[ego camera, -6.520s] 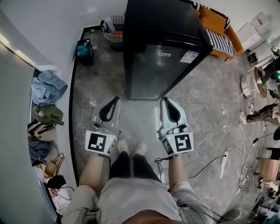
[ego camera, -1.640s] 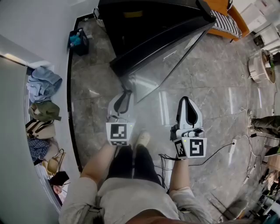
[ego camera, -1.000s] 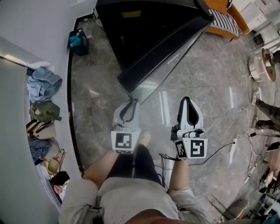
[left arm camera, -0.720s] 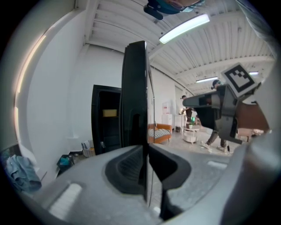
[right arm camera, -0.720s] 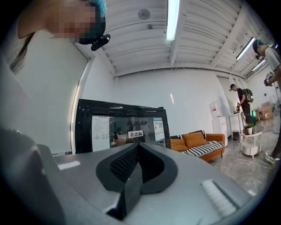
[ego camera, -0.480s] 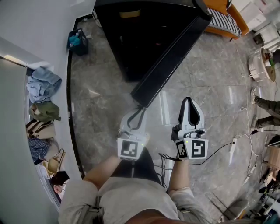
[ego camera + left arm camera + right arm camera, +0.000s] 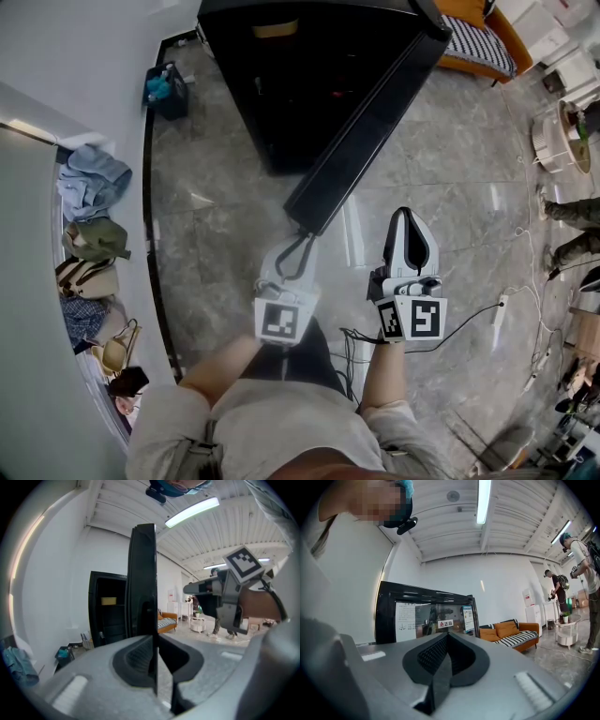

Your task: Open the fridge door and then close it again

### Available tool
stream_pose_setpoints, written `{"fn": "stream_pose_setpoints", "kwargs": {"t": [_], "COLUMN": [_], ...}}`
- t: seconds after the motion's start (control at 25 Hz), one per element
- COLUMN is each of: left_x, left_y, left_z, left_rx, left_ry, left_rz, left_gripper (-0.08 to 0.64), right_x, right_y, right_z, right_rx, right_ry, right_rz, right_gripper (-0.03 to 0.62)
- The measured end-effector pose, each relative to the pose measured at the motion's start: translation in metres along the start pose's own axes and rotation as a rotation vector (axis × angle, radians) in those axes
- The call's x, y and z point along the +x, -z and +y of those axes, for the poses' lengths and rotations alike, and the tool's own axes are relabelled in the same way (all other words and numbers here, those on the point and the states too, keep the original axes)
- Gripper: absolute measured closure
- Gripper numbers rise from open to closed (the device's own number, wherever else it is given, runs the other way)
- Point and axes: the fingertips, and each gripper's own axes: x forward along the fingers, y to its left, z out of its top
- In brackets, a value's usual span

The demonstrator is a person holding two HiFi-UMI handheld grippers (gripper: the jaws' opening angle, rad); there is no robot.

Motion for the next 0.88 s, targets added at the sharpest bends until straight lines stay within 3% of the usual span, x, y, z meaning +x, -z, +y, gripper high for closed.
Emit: {"fn": "stream_pose_setpoints", "kwargs": {"t": [0.6,0.88], "left_x": [0.002,0.002], "left_y": [0.002,0.005], "left_z": [0.028,0.046], "left_rx": [-0.039,-0.014], "left_ry": [-0.051,-0.070], "left_rz": [0.011,0.027], "left_gripper": [0.522,0.517], "right_x": [0.006,0.007], "right_y": [0.004,0.005], "right_z": [0.008,0.011], "right_rx": [0.000,-0.001], "right_ry": [-0.014,-0.019], "right_rz": [0.006,0.004], "right_gripper": [0.591,0.591]}}
